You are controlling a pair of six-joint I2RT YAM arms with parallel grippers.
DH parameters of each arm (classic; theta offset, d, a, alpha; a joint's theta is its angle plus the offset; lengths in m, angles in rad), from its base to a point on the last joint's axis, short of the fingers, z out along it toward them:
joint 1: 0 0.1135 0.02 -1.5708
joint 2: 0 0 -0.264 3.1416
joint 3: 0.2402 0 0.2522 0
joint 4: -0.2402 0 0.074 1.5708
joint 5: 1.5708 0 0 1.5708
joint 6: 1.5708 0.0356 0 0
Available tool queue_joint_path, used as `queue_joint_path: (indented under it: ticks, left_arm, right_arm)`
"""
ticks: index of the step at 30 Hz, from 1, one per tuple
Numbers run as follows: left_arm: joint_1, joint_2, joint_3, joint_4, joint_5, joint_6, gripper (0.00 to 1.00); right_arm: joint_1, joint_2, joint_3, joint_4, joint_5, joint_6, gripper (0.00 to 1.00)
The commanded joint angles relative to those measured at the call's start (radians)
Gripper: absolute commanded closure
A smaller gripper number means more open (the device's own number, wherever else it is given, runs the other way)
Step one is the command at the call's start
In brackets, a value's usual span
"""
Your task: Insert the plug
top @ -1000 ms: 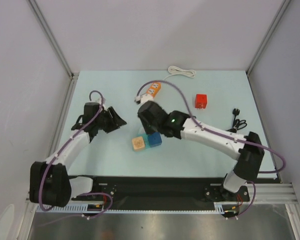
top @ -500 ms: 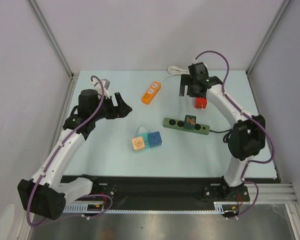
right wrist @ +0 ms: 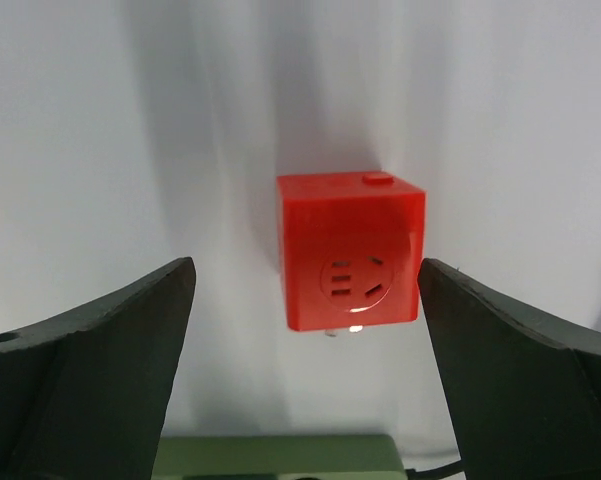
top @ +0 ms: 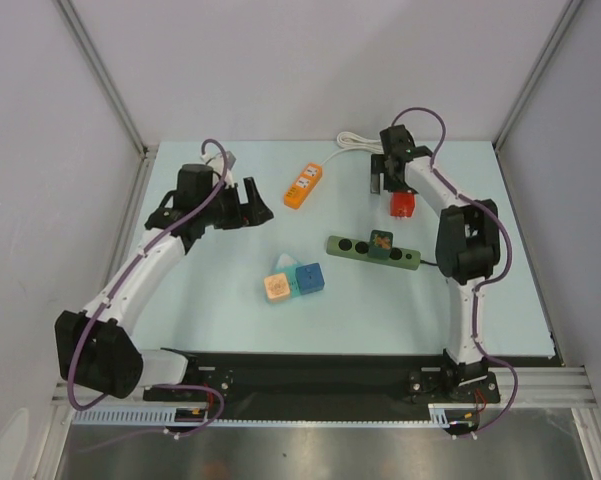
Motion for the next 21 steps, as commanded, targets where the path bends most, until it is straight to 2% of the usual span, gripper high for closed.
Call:
queue_joint_path:
  ticks: [1,5,10,13,14,15,17,19,21]
  left_arm:
    - [-0.008,0.020,0.043,0.025,0.029,0.026,0.08]
    - [-0.008,0.040,0.034,0.039,0.038,0.026,0.09]
    - [-0.008,0.042,0.033,0.055,0.047,0.010,0.12]
    - [-0.008,0.040,0.042,0.052,0.066,0.007,0.14]
    - [-0.008,0.036,0.042,0.053,0.067,0.004,0.14]
    - [-0.008,0.031,0.043,0.053,0.072,-0.002,0.15]
    - [-0.005,0.011,0.046,0.050,0.084,-0.032,0.16]
    - [0.001,-0.004,0.056,0.051,0.139,-0.071,0.16]
    - [0.026,-0.007,0.062,0.064,0.222,-0.106,0.16]
  right_arm:
    - [-0.005,0.039,0.074,-0.002,0.089,-0.048,0.00]
    - [-0.006,0.097,0.104,-0.028,0.118,-0.064,0.00]
    - [-0.033,0.116,0.091,-0.020,0.008,-0.060,0.05]
    - [-0.042,0.098,0.059,0.029,-0.043,-0.087,0.25]
    - [-0.043,0.090,0.053,0.041,-0.052,-0.100,0.54]
    - [-0.046,0.082,0.039,0.057,-0.061,-0.115,0.66]
    - [-0.048,0.047,0.036,0.092,-0.078,-0.175,0.85]
    - [-0.039,0.000,0.029,0.136,-0.130,-0.242,0.97]
    - [-0.026,-0.112,-0.022,0.194,-0.196,-0.279,1.00]
